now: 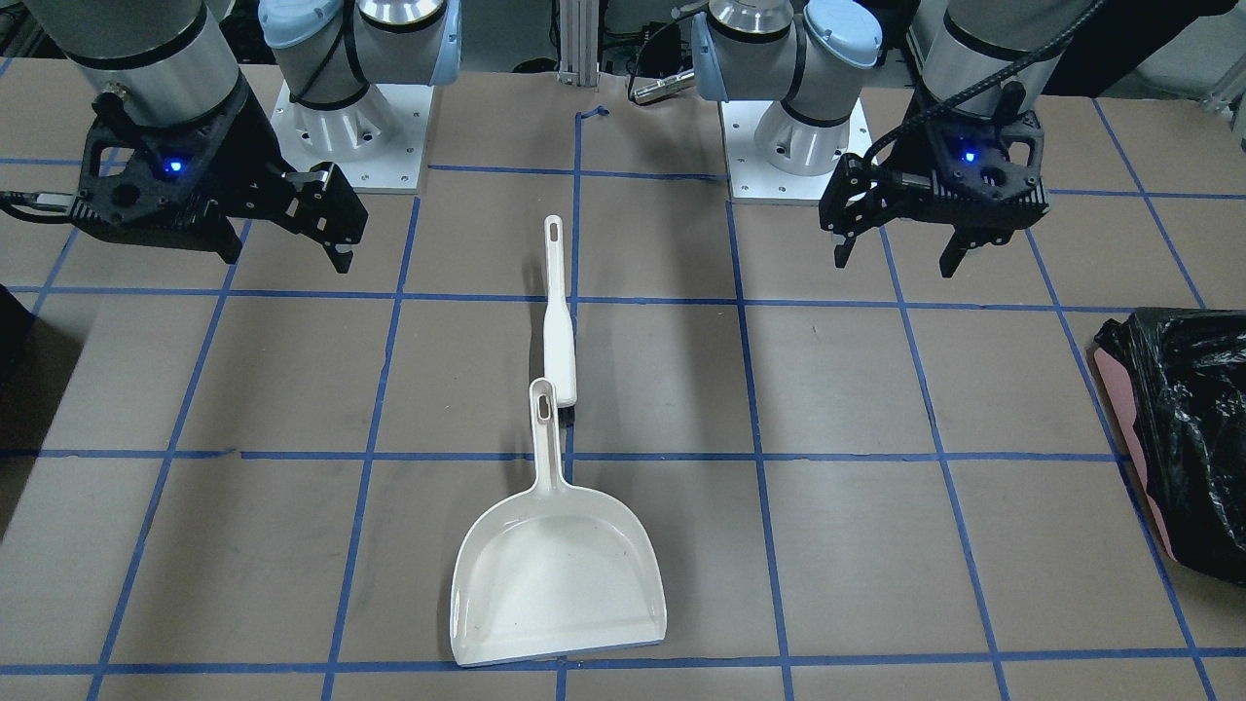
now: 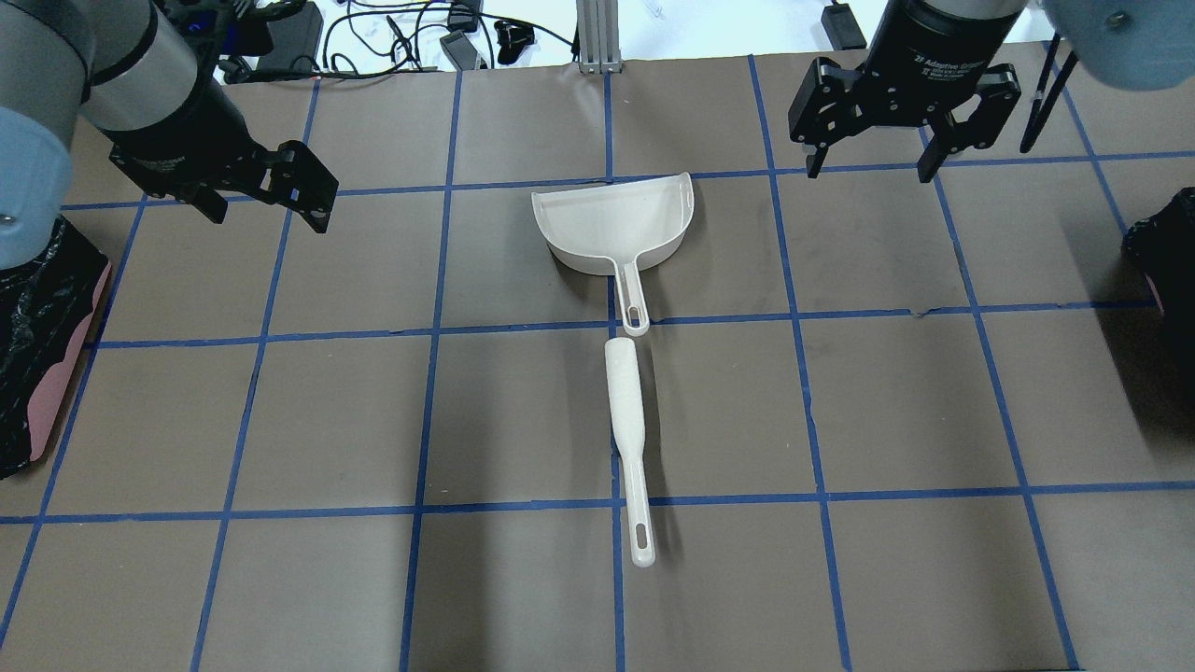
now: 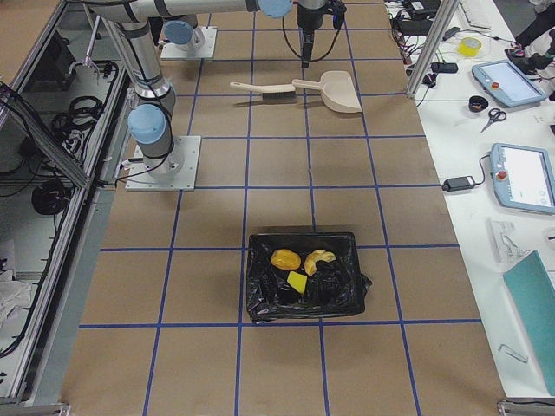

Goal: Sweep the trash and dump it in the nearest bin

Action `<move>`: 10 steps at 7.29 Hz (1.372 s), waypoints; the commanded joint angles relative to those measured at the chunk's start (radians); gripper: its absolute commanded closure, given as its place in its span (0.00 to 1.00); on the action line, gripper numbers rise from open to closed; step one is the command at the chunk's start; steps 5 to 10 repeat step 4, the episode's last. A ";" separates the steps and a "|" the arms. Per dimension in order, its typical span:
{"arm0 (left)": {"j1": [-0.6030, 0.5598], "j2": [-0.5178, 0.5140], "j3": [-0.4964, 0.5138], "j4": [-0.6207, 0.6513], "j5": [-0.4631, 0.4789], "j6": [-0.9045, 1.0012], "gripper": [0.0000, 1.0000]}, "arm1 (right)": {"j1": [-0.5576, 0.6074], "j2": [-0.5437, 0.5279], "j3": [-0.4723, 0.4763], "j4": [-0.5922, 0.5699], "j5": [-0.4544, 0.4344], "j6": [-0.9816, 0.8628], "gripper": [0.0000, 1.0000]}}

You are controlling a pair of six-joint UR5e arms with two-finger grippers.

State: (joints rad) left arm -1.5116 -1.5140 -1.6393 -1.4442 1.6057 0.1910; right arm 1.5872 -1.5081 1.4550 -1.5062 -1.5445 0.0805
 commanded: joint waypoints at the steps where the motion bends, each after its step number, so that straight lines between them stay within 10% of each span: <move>1: -0.001 0.008 -0.001 0.001 -0.001 -0.001 0.00 | 0.001 -0.009 0.015 -0.002 0.000 -0.051 0.00; 10: 0.001 0.009 -0.002 -0.001 0.003 0.007 0.00 | 0.002 -0.011 0.015 0.000 0.000 -0.054 0.00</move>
